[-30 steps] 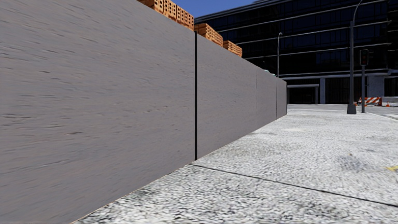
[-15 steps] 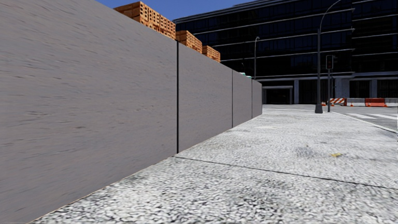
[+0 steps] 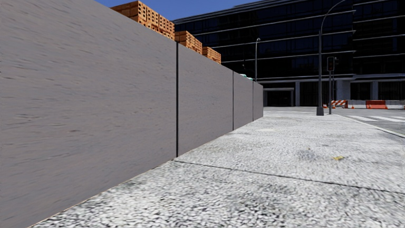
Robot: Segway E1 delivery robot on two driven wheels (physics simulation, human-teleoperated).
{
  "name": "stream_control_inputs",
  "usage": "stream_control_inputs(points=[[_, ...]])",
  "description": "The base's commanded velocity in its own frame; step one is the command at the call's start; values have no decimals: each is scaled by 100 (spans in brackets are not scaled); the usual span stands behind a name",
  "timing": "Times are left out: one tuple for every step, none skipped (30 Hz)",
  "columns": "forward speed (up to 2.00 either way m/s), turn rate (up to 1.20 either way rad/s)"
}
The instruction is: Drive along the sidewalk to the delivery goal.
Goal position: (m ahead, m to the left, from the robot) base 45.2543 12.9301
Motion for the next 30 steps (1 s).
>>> stream_control_inputs(points=[[200,-40],[200,-41],[200,-41],[200,-41],[200,-41],[200,-41],[200,-41],[200,-41],[200,-41],[200,-41],[200,-41],[200,-41],[200,-41],[200,-41],[200,-41],[200,-40],[200,-39],[200,-39],[200,-39],[200,-39],[200,-39],[200,-39],[200,-39],[200,-39],[200,-39],[200,-39],[200,-39],[200,-39],[200,-39],[200,-39]])
